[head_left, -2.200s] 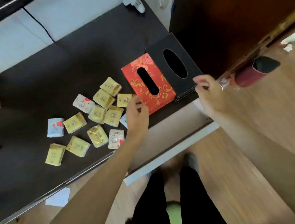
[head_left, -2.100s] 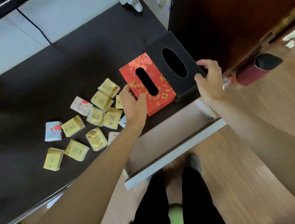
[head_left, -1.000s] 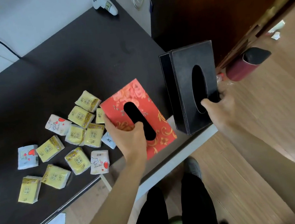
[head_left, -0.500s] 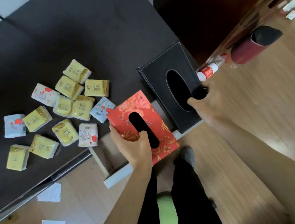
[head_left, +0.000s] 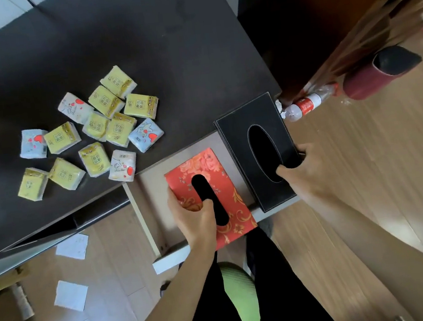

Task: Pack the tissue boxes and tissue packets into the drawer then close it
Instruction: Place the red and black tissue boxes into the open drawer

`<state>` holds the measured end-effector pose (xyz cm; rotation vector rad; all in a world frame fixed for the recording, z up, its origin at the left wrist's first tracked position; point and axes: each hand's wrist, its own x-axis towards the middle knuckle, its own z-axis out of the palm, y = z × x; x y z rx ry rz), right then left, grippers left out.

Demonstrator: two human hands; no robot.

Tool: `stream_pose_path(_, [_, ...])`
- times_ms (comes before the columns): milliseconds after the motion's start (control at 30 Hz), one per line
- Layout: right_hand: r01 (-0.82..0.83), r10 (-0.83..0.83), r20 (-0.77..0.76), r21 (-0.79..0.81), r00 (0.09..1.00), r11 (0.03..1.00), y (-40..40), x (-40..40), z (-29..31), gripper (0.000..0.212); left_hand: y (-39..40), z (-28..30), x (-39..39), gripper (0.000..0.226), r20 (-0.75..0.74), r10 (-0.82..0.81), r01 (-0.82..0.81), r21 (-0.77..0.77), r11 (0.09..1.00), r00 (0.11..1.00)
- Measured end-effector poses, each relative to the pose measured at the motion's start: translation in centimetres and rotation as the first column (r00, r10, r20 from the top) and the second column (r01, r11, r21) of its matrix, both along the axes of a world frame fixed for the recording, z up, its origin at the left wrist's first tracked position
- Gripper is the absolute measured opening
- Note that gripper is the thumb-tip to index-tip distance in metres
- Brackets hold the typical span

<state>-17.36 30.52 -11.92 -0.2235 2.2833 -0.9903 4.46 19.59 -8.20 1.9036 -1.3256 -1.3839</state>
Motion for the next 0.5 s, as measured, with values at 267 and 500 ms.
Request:
stream_pose_path(267, [-0.056,0.057,-0.014,0.064,0.998,0.996,2.1,0.2,-0.5,0.057,0.4,-0.5,0.3,0.084,0.028,0.034,-0.036,0.066,0.997,0.999])
stream_pose_path(500, [-0.088,0.092,-0.033,0.113,0.995,0.99,2.1,0.3,0.0,0.058,-1.0,-1.0,0.1,0.074,-0.018,0.047,-0.045,0.087,0.995,0.999])
